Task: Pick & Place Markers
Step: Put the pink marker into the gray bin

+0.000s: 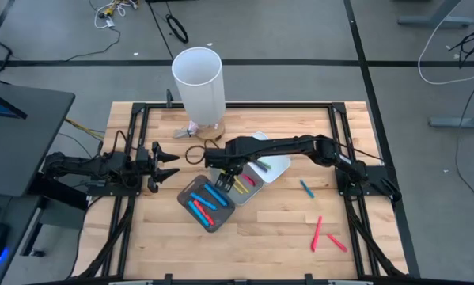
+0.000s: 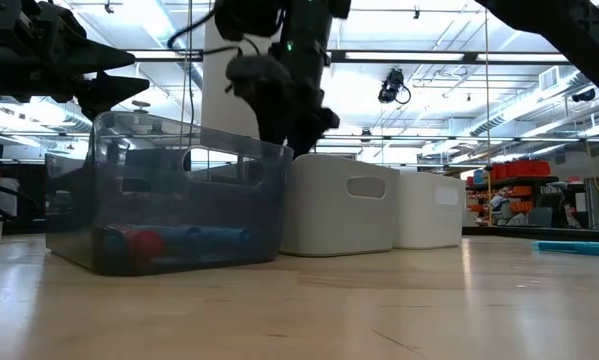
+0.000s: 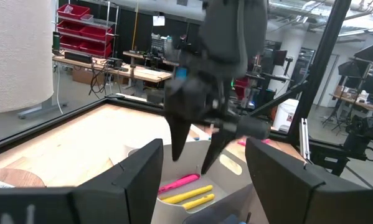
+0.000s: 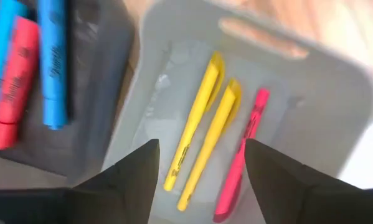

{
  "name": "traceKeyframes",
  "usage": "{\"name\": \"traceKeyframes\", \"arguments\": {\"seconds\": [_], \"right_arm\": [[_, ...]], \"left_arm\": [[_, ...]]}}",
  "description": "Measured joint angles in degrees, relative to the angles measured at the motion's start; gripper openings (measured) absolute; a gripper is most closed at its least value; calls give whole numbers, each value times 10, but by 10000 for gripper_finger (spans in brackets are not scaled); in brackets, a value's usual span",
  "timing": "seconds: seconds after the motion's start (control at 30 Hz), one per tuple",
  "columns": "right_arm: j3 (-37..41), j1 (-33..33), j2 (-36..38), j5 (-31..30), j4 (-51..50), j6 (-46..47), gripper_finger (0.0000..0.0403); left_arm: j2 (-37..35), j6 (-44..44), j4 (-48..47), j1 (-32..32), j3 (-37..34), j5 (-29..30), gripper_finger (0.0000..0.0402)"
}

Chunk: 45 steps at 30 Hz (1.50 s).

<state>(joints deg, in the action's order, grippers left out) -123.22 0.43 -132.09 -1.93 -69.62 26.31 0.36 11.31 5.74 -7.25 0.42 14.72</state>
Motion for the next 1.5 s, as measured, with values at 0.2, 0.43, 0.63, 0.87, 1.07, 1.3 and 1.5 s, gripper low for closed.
{"name": "traceKeyframes", "arguments": {"seconds": [0.2,0.43,0.63,0.87,1.07,1.3,1.5], "right_arm": [[-76,-7,0,0,-62,23,227],[-99,-9,42,-1,-101,86,224],[-99,-9,75,-1,-113,143,224],[-54,-9,131,-1,-120,229,224],[74,-8,226,-1,-109,320,224],[193,9,315,-1,-103,389,224],[274,18,381,0,-97,447,224]], "left_arm": [[0,0,0,0,0,0,234],[0,0,0,0,0,0,234],[0,0,0,0,0,0,234],[0,0,0,0,0,0,234],[0,0,0,0,0,0,234],[0,0,0,0,0,0,234],[0,0,0,0,0,0,234]]}}
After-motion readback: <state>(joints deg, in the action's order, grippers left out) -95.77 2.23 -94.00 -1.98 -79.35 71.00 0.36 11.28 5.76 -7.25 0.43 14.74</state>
